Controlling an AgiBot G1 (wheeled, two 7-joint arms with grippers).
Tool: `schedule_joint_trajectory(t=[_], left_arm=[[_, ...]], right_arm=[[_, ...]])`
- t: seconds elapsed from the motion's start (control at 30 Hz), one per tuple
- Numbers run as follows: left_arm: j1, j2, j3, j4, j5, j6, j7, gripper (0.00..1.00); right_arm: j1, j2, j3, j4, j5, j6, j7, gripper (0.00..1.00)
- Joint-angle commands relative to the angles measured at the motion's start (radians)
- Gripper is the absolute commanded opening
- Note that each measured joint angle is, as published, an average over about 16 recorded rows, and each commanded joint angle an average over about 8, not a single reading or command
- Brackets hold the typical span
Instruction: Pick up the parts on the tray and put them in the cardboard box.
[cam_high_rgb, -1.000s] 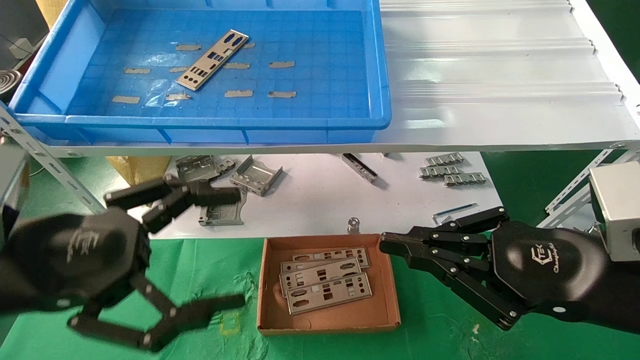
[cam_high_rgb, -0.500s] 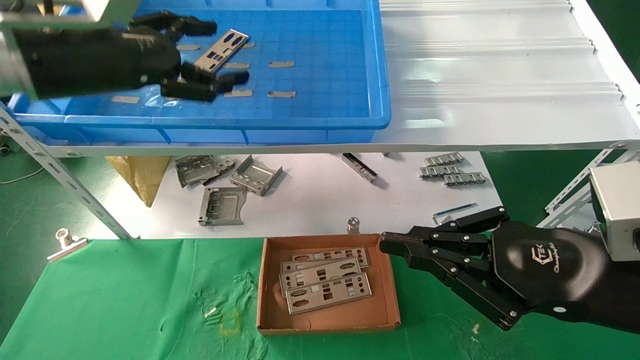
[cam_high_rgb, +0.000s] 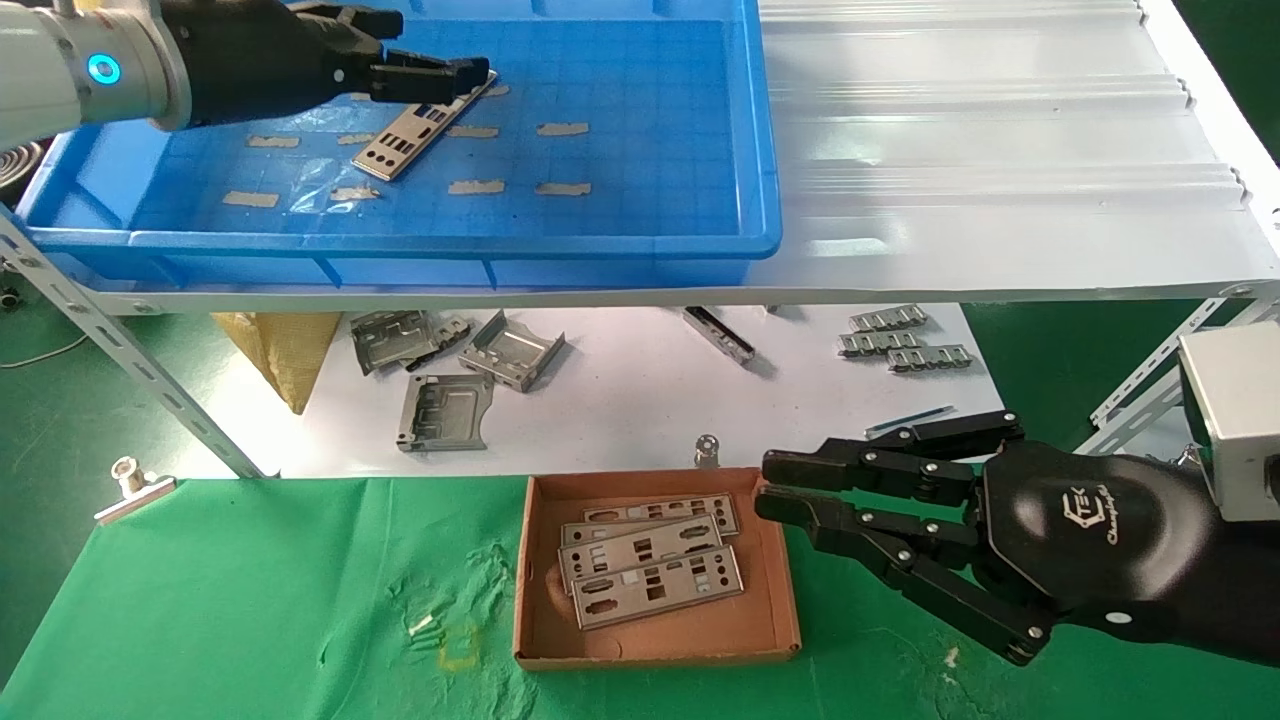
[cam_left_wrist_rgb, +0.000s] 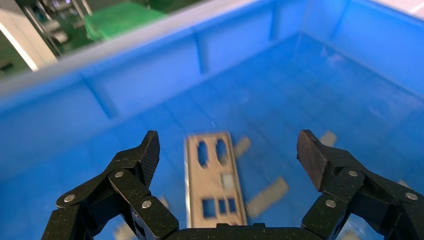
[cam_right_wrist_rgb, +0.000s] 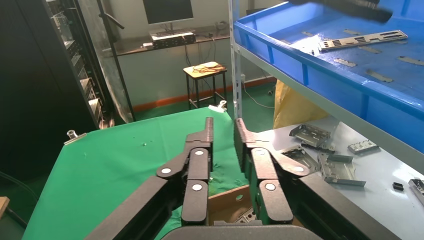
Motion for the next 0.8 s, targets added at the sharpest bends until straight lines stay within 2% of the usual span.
schedule_joint_trajectory(t=[0.03,0.07,0.27,0.3,0.33,0.8], left_arm=[[-0.011,0.010,0.005,0.032,0.008,0.001,-0.003,0.97],[-0.013,0.011,0.006,0.040,0.009,0.000,-0.005,0.89],[-0.007,0.020,0.003,0.074,0.004,-0.026,-0.007,0.14],[-0.005,0.022,0.002,0.077,0.003,-0.031,-0.005,0.04],[-0.003,0.024,0.002,0.079,0.003,-0.035,-0.003,0.00],[0.008,0.048,0.004,0.089,0.007,-0.100,0.028,0.00]], right_arm=[[0.000,0.000,0.000,0.000,0.000,0.000,0.000,1.00],[0.000,0.000,0.000,0.000,0.000,0.000,0.000,1.00],[0.000,0.000,0.000,0.000,0.000,0.000,0.000,1.00],[0.000,0.000,0.000,0.000,0.000,0.000,0.000,1.00],[0.000,0.000,0.000,0.000,0.000,0.000,0.000,1.00],[0.000,0.000,0.000,0.000,0.000,0.000,0.000,1.00]])
